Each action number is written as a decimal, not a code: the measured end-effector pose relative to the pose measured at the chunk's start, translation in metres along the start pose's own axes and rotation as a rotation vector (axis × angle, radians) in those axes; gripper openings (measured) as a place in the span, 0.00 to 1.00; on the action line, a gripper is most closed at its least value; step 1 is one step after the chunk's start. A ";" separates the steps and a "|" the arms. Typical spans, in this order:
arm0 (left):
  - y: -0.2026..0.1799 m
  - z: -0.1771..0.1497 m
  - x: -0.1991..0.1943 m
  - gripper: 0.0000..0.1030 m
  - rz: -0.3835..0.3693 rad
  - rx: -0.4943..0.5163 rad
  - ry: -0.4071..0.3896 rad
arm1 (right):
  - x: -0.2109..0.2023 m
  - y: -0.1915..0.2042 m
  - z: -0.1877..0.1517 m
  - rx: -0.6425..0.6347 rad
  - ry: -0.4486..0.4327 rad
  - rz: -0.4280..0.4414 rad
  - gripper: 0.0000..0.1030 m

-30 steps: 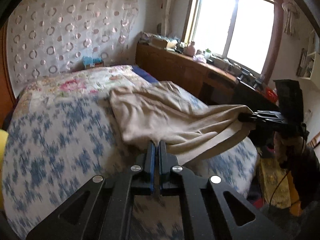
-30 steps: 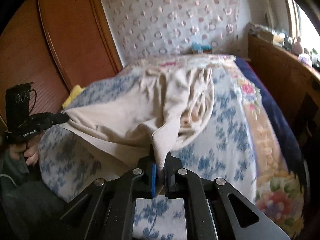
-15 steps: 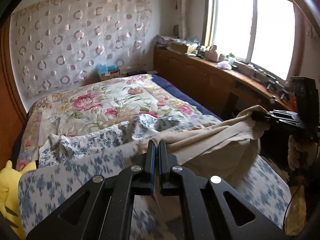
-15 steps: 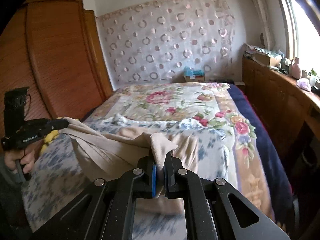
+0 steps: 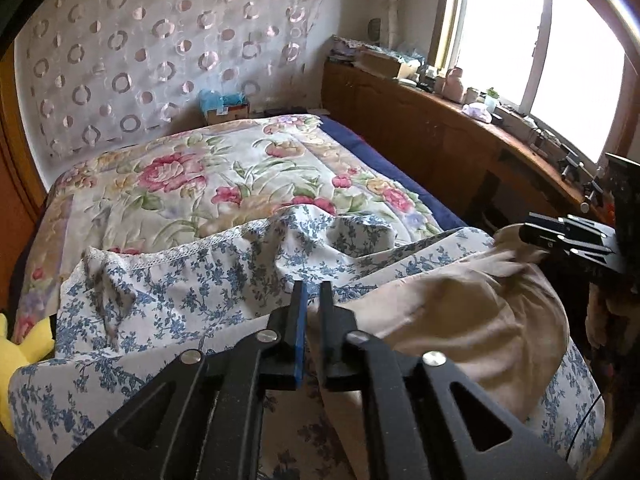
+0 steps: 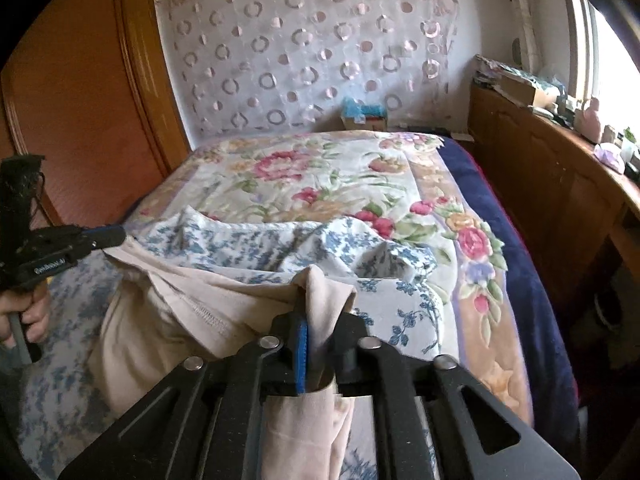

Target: Fold small clothes

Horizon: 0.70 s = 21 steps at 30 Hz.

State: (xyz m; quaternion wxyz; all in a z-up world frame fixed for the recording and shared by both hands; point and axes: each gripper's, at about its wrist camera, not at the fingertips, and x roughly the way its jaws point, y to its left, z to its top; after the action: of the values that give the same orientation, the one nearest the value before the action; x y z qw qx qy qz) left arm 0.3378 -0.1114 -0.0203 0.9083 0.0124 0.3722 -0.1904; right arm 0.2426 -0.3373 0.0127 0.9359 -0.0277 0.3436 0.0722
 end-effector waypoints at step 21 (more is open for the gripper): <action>0.009 -0.021 0.038 0.66 0.036 0.031 0.073 | -0.003 0.017 0.008 -0.030 0.045 0.110 0.02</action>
State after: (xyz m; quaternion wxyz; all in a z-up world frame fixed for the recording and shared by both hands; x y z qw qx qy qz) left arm 0.3514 -0.1128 -0.0619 0.8972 0.0403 0.4016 -0.1793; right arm 0.2435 -0.3201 0.0208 0.9220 -0.0243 0.3646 0.1282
